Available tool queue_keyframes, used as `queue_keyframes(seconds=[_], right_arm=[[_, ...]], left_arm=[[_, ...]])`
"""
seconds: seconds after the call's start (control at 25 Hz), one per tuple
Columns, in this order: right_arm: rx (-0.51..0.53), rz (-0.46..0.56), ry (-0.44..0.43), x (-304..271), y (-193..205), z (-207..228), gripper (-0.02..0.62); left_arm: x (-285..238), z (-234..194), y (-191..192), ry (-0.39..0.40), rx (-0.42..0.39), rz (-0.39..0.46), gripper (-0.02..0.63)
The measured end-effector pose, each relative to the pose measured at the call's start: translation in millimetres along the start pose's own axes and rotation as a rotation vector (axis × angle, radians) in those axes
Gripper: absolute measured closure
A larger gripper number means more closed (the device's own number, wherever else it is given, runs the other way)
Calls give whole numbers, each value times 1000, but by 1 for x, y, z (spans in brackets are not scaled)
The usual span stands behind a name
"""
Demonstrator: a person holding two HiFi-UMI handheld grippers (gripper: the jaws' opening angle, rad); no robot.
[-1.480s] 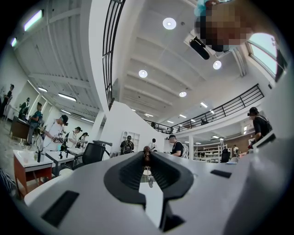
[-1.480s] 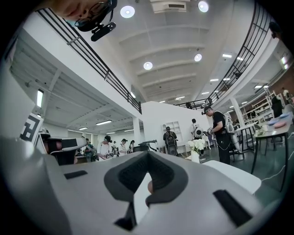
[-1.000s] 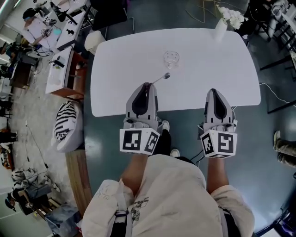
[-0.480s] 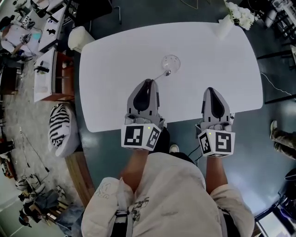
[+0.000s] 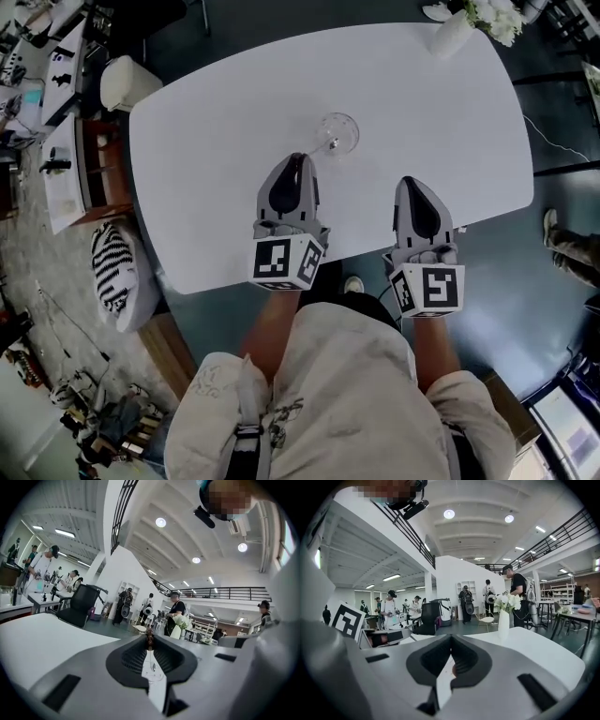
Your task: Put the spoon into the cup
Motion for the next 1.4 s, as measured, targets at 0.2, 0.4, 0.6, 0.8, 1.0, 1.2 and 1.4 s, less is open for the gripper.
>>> queue_keyframes(seconds=[0.2,0.4,0.6,0.8,1.0,1.2,1.4], right_arm=[[7,-38,24,-19,7,-1,607],[3,-70,52,-32,13,-3,607],[2,-93,79,-37,19,-1,607],[13,-103,80,-45,20,4,607],[25,-108,80,-51,15,-2,607],[28,-107,84,-49,13,-3,607],[33,-88,82,-47,11,-4,607]], left_arm=[[-27,-16,24,9,28,-58,567],[-46,-29,50,1,52,-122,567],[-58,-36,73,-9,63,-168,566],[-71,-32,87,-8,56,-205,566],[-74,-35,89,-9,46,-217,566],[-74,-37,89,1,30,-231,546],[-71,-39,86,13,23,-238,479]])
Point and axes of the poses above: the fingertips, and each gripper's own axes: x backward along the fingers, z to its right, y out of its underside, the point moved 10 cm from there along x, backward along the fingers, and after that the axes turned 6 degrees about z, right-handed, at the moved point
